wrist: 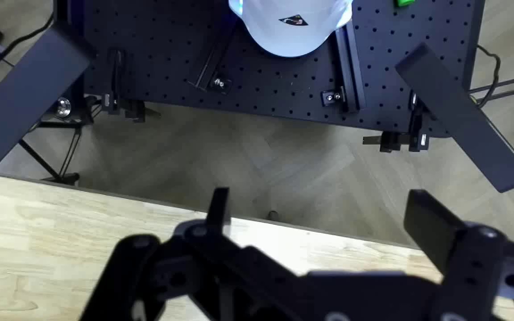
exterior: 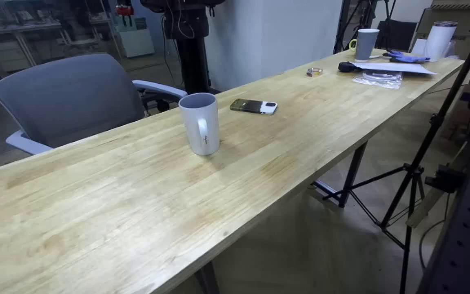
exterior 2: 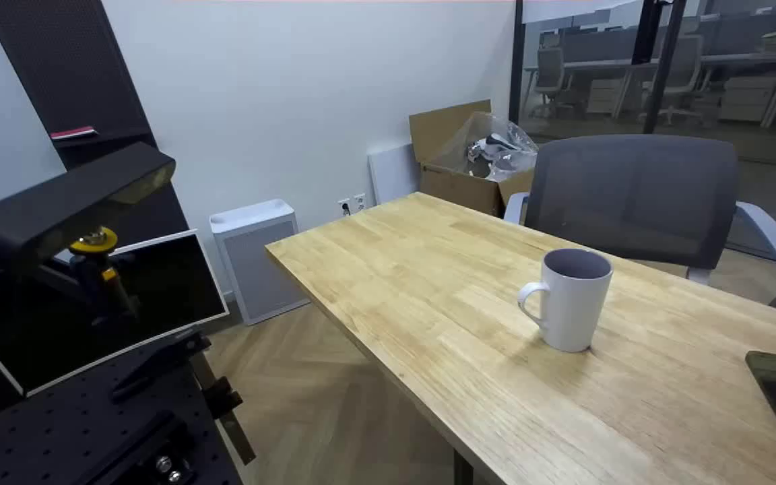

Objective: Move the white mug to the left side of the table

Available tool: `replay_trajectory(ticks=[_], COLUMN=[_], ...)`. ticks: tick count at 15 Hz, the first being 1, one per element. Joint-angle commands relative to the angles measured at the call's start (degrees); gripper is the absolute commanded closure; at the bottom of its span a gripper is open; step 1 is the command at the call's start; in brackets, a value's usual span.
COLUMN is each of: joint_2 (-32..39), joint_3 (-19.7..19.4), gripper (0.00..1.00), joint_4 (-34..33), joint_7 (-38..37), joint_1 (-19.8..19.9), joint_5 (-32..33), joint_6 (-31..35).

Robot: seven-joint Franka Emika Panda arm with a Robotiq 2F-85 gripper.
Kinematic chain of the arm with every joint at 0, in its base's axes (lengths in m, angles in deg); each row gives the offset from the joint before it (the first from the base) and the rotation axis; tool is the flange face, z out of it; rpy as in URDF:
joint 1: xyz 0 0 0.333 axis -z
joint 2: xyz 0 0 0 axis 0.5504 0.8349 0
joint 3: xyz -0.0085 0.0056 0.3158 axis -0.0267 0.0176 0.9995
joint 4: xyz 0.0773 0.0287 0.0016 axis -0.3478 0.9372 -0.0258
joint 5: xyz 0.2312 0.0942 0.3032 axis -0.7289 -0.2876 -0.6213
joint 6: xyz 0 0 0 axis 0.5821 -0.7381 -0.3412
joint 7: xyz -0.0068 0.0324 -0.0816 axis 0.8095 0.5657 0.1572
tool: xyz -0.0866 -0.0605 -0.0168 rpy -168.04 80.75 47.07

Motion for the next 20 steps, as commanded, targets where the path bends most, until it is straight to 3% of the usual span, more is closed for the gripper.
replay_trajectory(ticks=[1, 12, 20], joint_2=[0.0, 0.9, 15.2], joint_3=[-0.2, -0.5, -6.2], gripper=[0.0, 0.0, 0.0], joint_4=[-0.1, 0.9, -1.3], joint_7=[-0.2, -0.2, -1.1], joint_1=[-0.3, -0.1, 6.3], joint_5=[0.1, 0.4, 3.4], joint_6=[-0.1, 1.8, 22.3])
